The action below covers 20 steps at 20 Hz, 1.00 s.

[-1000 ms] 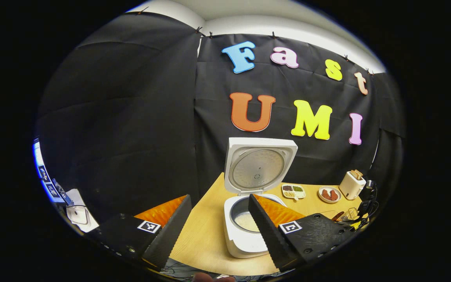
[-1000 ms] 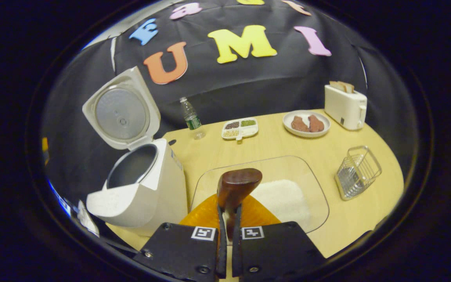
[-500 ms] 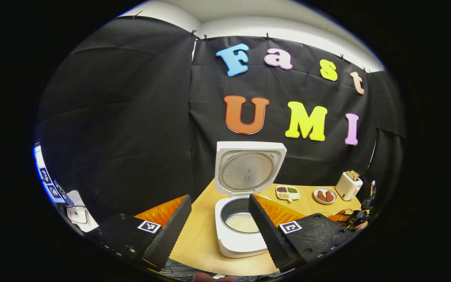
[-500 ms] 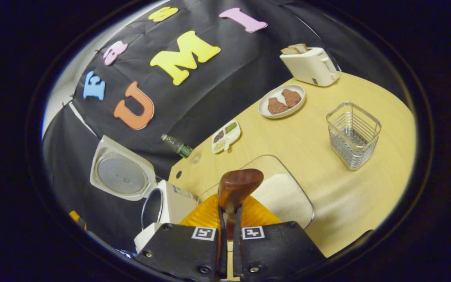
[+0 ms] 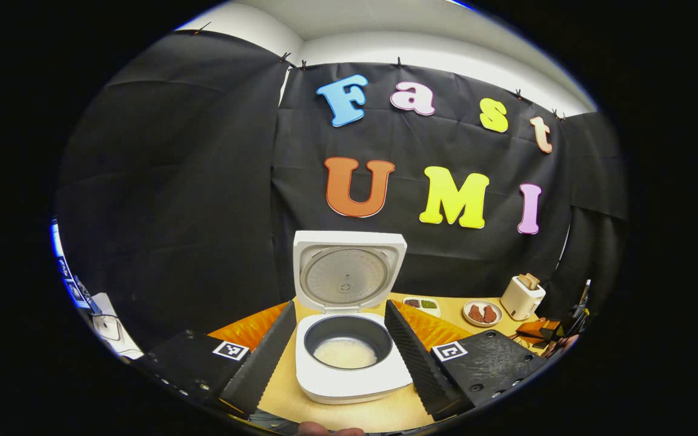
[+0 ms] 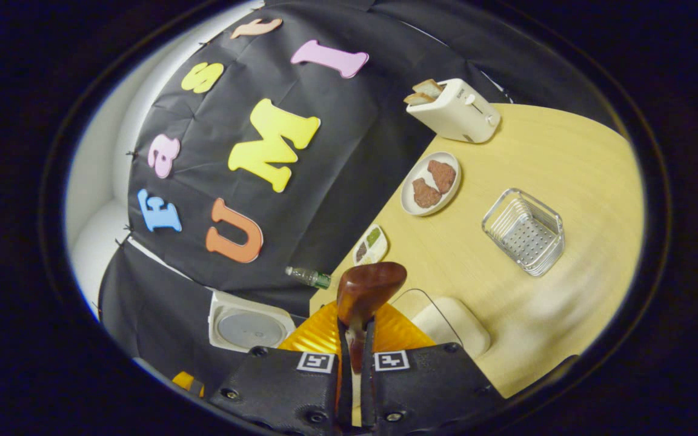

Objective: Close the left gripper, press the button to open the rice cooker; take a wooden spoon from the chopstick holder with the right hand, scoop a spoonful of rice and pour it into the rice cooker, then put the wooden spoon back into the chopstick holder.

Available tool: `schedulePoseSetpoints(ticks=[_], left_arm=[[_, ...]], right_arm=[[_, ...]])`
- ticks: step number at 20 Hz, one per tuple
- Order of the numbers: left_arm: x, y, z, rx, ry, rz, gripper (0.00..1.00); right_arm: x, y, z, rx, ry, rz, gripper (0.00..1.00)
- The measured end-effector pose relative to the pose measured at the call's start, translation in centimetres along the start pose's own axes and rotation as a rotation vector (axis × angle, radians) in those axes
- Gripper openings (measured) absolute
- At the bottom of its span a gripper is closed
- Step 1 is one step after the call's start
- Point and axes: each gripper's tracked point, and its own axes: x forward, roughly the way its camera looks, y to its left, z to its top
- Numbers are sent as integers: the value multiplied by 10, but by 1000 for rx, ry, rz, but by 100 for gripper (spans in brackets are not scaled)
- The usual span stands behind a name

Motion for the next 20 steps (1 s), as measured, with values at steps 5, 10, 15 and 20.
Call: schedulePoseSetpoints(ticks=[5, 10, 15, 20], left_arm=[[-4, 3, -1, 24, -28, 1, 95], [-14, 24, -1, 45, -73, -10, 94], [-16, 59, -9, 49, -61, -8, 94], [-22, 106, -11, 32, -43, 55, 94]], right_arm=[[-3, 59, 6, 2, -4, 91, 10], [24, 128, -33, -72, 45, 157, 11], [63, 184, -96, -73, 126, 217, 10], [103, 207, -149, -169, 190, 204, 11]])
